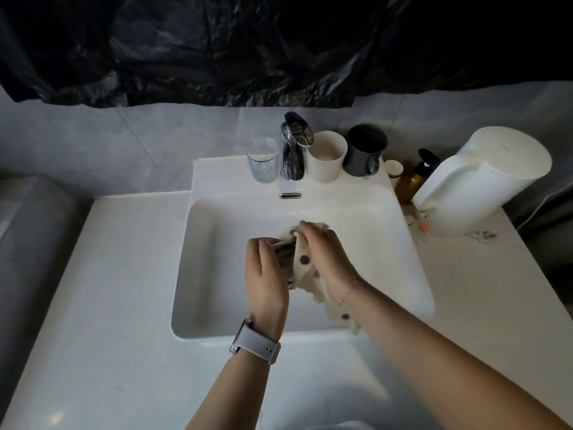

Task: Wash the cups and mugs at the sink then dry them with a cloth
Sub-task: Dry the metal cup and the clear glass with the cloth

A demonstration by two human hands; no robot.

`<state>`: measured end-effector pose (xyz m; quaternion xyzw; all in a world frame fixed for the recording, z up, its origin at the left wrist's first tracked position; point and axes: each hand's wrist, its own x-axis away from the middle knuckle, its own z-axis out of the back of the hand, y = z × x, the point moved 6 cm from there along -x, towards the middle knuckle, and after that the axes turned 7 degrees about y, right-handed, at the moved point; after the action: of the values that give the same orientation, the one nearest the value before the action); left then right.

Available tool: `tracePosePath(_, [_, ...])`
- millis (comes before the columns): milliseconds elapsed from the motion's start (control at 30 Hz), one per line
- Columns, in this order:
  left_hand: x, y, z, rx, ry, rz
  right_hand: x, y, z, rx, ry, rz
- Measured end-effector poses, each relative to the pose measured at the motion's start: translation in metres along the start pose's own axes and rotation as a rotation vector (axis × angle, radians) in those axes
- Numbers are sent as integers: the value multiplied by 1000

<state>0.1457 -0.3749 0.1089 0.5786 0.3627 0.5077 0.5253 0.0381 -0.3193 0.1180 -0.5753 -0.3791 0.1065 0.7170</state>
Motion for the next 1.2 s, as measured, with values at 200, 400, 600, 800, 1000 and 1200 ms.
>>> tracePosePath(200, [3, 18, -8, -359, -95, -517, -7, 36, 7, -243, 50, -260])
tracePosePath(400, [-3, 31, -19, -397, -203, -490, -15, 51, 6, -403, 21, -329])
tracePosePath(600, [-1, 7, -14, -110, -402, -227, -11, 39, -5, -757, -229, -271])
tracePosePath(800, [5, -16, -13, 21, -442, -93, -9, 53, 11, -349, 118, -128])
tracePosePath(1000, [-7, 4, 1, -84, -318, -383, 7, 15, 48, -141, 332, 123])
tracePosePath(1200, [-22, 13, 10, -428, -347, -580, 37, -36, 57, -205, 83, 333])
